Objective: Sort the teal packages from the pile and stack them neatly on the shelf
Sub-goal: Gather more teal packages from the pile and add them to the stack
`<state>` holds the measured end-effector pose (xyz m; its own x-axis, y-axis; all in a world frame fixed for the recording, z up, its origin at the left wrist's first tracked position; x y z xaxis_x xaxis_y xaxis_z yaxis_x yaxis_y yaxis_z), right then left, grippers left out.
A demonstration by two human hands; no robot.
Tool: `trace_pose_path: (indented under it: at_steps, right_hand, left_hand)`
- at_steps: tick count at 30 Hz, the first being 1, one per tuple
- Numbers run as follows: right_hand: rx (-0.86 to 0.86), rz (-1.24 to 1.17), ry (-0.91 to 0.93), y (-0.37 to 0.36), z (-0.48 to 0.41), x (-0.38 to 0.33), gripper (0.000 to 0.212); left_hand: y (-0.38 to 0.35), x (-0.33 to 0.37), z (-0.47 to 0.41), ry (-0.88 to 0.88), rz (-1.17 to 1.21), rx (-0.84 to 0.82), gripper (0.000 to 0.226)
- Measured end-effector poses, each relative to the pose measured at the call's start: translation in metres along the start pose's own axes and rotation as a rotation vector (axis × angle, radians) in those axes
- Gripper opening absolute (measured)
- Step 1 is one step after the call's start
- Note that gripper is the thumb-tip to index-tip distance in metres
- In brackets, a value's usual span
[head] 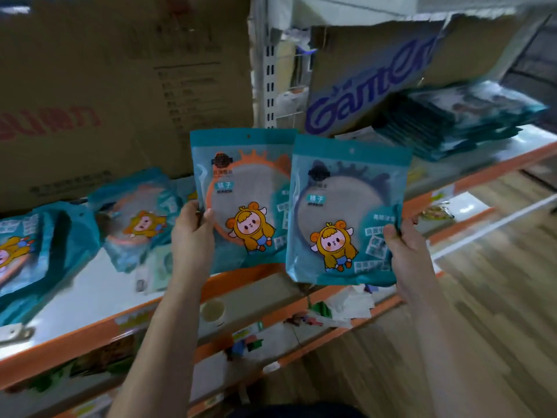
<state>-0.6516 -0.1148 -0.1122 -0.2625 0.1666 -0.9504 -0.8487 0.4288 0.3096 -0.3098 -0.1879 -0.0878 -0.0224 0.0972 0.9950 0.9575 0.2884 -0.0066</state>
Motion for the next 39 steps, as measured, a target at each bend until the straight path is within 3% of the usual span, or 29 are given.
trace_pose_path:
  at_steps: [5,9,17,20,25,29,32,36,39]
  right_hand:
    - [0.098,0.003,-0.103,0.088,-0.039,0.039,0.030]
    - [0.150,-0.017,-0.196,0.141,-0.063,0.067,0.014]
    - [0.211,-0.144,-0.345,0.209,-0.107,0.104,0.021]
    - [0.229,-0.199,-0.388,0.226,-0.134,0.117,0.014]
    - [0.208,-0.253,-0.355,0.259,-0.193,0.123,0.014]
    - [0.211,-0.290,-0.280,0.288,-0.244,0.113,0.014]
    - [0.186,-0.362,-0.212,0.302,-0.280,0.110,0.019]
    - [0.187,-0.381,-0.182,0.312,-0.314,0.119,0.023]
    - [0.176,-0.362,-0.202,0.318,-0.334,0.124,0.032]
  left_hand:
    - [-0.111,-0.003,0.015,0.013,0.018,-0.052,0.013]
    - [-0.174,-0.010,0.032,0.057,0.080,-0.070,0.020]
    - [-0.287,-0.016,0.023,0.128,0.135,-0.078,0.019]
    - [-0.328,-0.011,0.006,0.083,0.106,-0.087,0.017]
    - [-0.410,0.000,-0.033,0.149,0.301,-0.112,0.017]
    - [-0.469,0.015,-0.071,0.075,0.255,-0.151,0.028]
    - [-0.508,0.017,-0.091,0.151,0.242,-0.197,0.034]
    - [-0.556,0.024,-0.109,0.180,0.333,-0.241,0.018]
    - [-0.580,0.022,-0.115,0.194,0.276,-0.241,0.016]
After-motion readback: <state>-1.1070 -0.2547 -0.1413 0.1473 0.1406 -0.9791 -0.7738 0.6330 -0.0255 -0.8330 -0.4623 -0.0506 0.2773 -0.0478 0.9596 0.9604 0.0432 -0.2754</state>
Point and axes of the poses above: each hand's wrist, its own z-axis away from the middle knuckle, its own y-axis out of the back of the hand, x = y × z, the point moved 5 cm from there along -z, towards the middle knuckle, and after that the axes turned 14 degrees about z, right-handed, at the moved point
